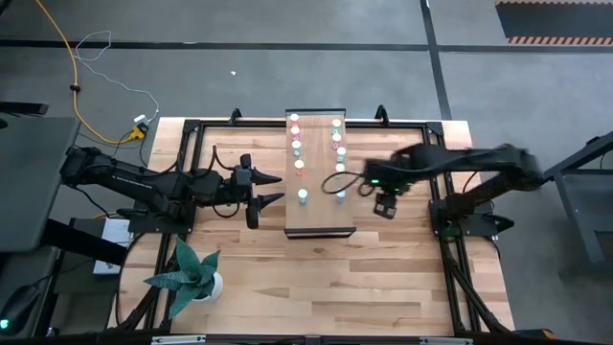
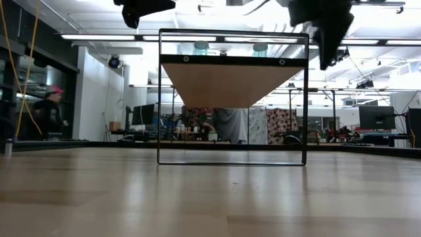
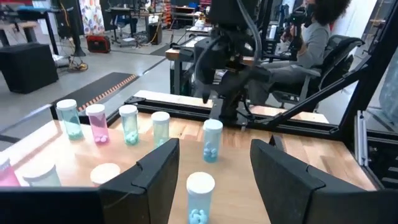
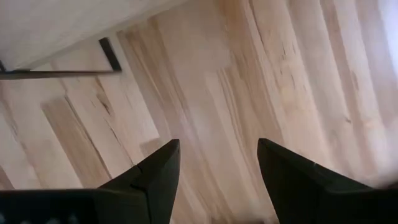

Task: Pick and place medicine bottles onto shelf by color
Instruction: Return to Home Position

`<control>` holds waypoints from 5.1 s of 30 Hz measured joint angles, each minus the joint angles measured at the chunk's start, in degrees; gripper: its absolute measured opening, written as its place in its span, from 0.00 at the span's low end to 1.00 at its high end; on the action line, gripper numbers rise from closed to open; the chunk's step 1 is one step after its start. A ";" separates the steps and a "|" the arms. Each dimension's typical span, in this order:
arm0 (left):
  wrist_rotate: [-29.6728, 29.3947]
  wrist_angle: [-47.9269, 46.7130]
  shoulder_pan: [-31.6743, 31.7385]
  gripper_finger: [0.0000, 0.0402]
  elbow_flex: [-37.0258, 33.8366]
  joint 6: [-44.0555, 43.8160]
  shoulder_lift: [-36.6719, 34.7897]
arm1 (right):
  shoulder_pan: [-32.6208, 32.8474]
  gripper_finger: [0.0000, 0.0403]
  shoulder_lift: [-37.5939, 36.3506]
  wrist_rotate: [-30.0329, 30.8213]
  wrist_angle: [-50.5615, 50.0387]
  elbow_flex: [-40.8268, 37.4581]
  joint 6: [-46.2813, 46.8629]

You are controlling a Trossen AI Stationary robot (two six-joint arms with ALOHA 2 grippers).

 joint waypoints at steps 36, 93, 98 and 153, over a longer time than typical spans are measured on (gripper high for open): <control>17.16 19.79 20.88 0.00 -30.94 4.96 -18.49 | -0.07 0.03 -41.34 0.89 49.93 -37.82 -9.37; 5.19 -1.30 -3.19 0.01 -37.73 -0.55 -46.38 | -2.91 0.00 -78.87 -8.59 71.76 -72.42 -9.50; 5.19 -1.62 -3.63 0.01 -37.74 -0.54 -47.41 | -2.91 0.00 -78.76 -8.67 70.92 -72.33 -12.98; 7.58 -10.30 -5.42 0.01 -37.68 -0.54 -58.29 | 0.98 0.00 -79.07 -8.37 70.77 -72.31 -1.59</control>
